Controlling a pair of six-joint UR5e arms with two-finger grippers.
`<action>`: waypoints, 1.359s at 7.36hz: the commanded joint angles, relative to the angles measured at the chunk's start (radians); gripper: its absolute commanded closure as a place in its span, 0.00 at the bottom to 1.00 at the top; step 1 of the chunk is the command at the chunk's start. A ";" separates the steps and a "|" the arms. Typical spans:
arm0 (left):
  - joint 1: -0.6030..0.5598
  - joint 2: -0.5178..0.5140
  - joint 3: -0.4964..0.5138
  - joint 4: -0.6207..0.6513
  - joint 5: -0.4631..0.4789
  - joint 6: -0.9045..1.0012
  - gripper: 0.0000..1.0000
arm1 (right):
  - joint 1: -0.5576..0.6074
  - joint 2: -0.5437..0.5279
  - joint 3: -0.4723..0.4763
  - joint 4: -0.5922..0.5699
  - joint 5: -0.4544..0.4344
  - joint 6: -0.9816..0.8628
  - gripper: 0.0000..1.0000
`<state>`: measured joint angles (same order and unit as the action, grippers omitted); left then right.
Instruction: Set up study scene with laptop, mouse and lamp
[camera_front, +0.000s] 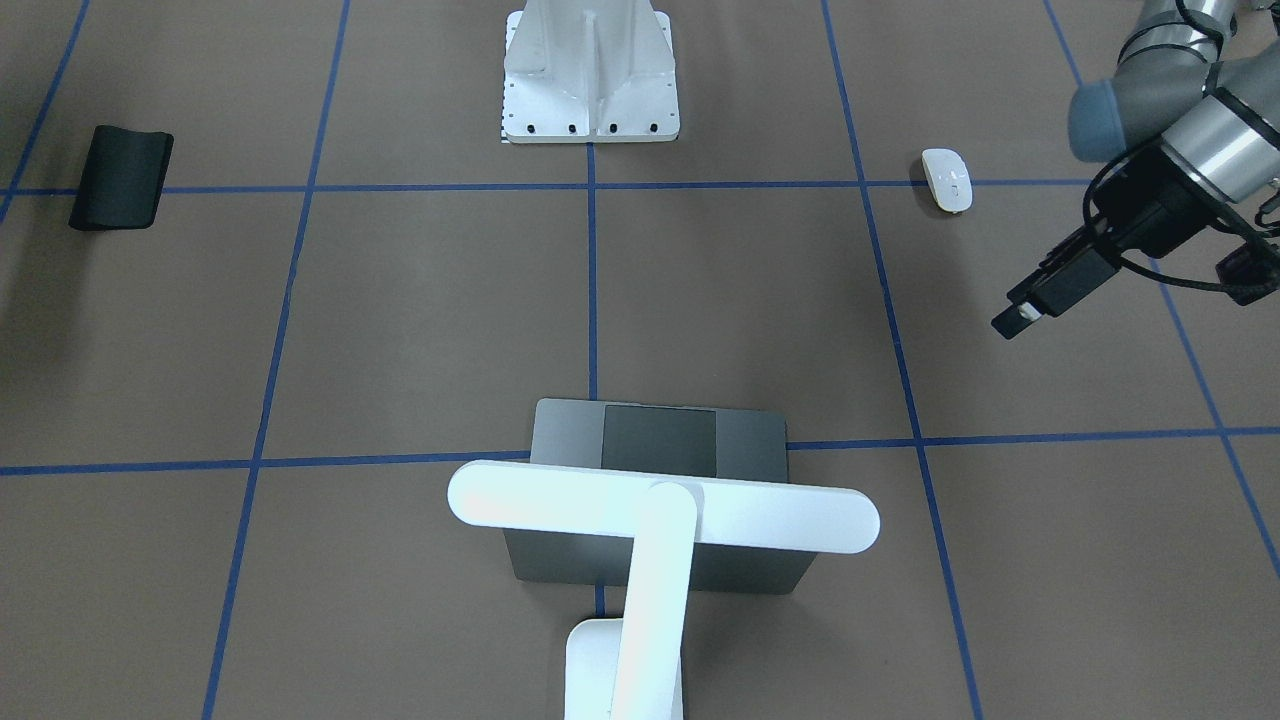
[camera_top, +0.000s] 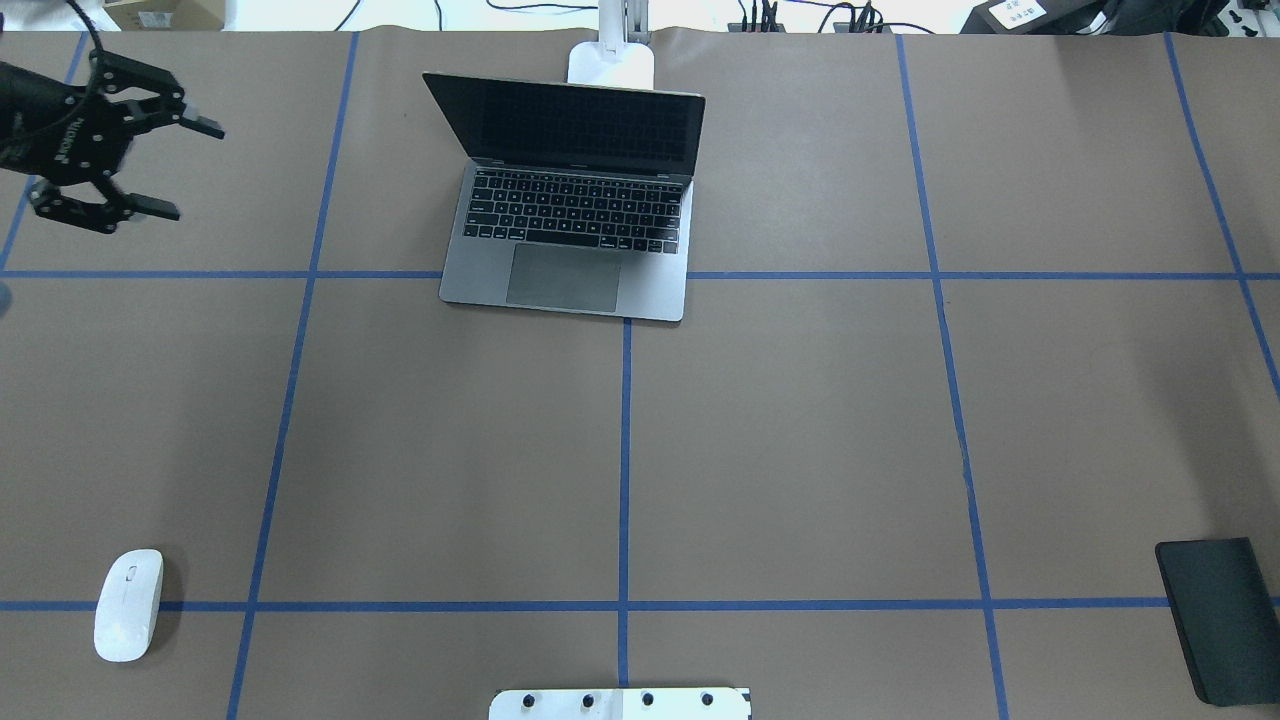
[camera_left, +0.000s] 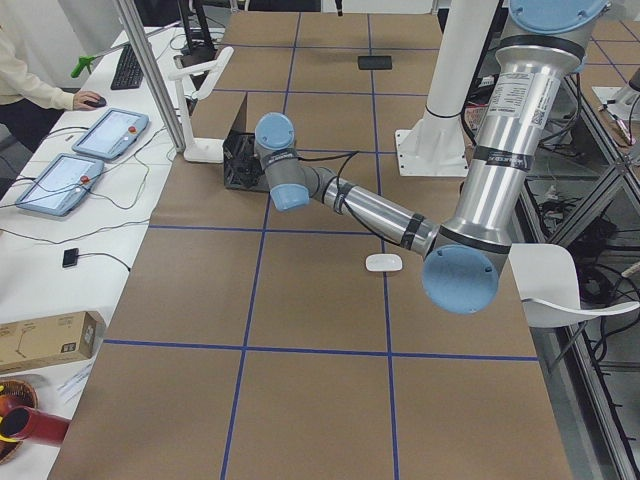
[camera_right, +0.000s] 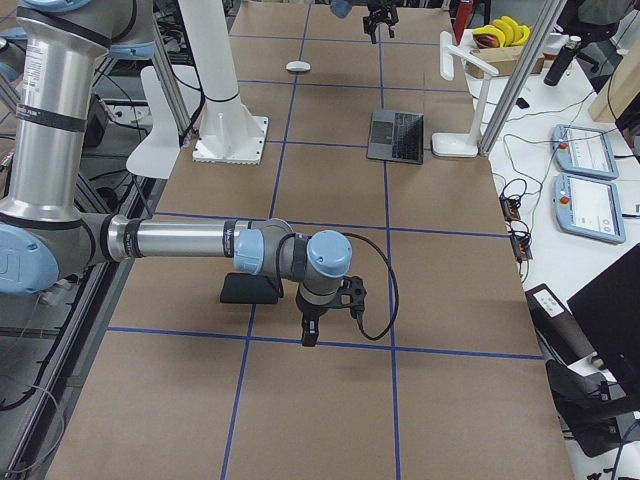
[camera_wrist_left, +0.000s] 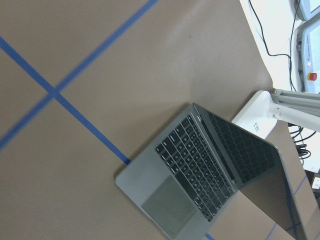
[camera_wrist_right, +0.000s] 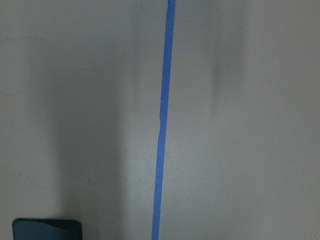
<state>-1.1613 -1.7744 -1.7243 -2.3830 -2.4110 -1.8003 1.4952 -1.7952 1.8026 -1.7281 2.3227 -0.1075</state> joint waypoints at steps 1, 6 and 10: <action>-0.067 0.120 0.003 0.060 -0.017 0.346 0.05 | 0.000 0.000 -0.003 0.001 -0.020 -0.001 0.00; -0.202 0.239 0.023 0.215 -0.014 0.929 0.05 | -0.001 -0.003 -0.093 -0.007 0.138 0.003 0.00; -0.204 0.282 0.008 0.200 -0.019 0.996 0.04 | -0.160 -0.042 -0.115 -0.004 0.380 -0.009 0.00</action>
<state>-1.3639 -1.5043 -1.7138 -2.1790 -2.4294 -0.8387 1.3956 -1.8211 1.6888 -1.7332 2.6463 -0.1147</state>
